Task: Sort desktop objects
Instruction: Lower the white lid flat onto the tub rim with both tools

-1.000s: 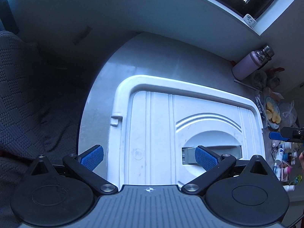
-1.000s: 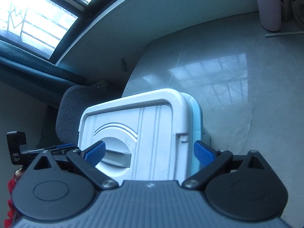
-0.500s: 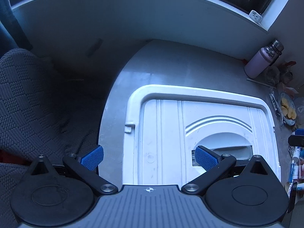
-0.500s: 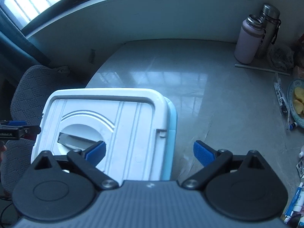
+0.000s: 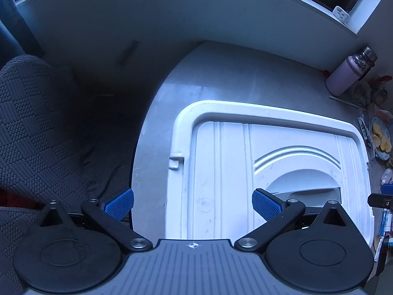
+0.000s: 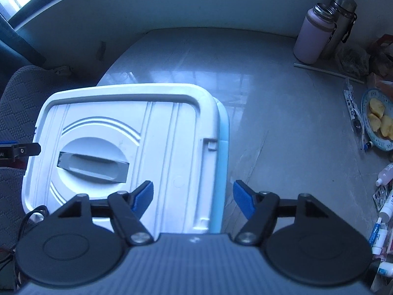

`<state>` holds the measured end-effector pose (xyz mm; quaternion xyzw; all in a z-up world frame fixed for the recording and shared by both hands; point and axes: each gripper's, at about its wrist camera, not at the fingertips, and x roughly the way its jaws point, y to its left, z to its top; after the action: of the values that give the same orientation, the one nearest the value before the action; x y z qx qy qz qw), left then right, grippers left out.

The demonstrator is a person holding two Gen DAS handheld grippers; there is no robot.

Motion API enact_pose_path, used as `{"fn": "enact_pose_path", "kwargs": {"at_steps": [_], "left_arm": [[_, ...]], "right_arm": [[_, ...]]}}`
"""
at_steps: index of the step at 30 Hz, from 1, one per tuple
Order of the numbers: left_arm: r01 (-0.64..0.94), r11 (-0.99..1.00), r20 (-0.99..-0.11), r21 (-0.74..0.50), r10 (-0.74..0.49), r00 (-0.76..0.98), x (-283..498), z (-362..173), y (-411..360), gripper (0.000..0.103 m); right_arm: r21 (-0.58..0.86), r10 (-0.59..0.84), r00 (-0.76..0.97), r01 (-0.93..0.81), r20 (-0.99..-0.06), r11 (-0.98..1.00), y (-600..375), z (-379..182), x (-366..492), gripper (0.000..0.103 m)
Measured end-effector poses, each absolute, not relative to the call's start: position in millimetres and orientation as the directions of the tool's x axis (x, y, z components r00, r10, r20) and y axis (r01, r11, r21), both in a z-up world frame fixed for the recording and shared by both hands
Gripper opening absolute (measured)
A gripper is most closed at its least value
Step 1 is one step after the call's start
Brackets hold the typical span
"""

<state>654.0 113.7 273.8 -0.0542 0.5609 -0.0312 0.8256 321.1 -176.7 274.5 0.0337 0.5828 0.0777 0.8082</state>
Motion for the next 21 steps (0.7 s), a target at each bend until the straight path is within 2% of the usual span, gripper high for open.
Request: {"fn": "enact_pose_path", "kwargs": {"at_steps": [18,19,21], "left_arm": [[-0.041,0.976,-0.921,-0.214,-0.188,0.341,655.2,246.3,116.4,0.102],[-0.035,0.974,-0.918,-0.223,-0.198,0.343,654.2,247.2,115.0,0.1],[-0.029,0.97,-0.914,-0.24,-0.216,0.344,652.3,248.3,111.9,0.089]], "right_arm": [[0.195,0.211,0.248,-0.086,-0.946,0.977,-172.2,249.1,402.2,0.057],[0.196,0.212,0.247,-0.087,-0.946,0.977,-173.7,246.9,405.3,0.057],[0.198,0.214,0.246,-0.087,-0.945,0.976,-176.3,243.7,409.9,0.056]]}}
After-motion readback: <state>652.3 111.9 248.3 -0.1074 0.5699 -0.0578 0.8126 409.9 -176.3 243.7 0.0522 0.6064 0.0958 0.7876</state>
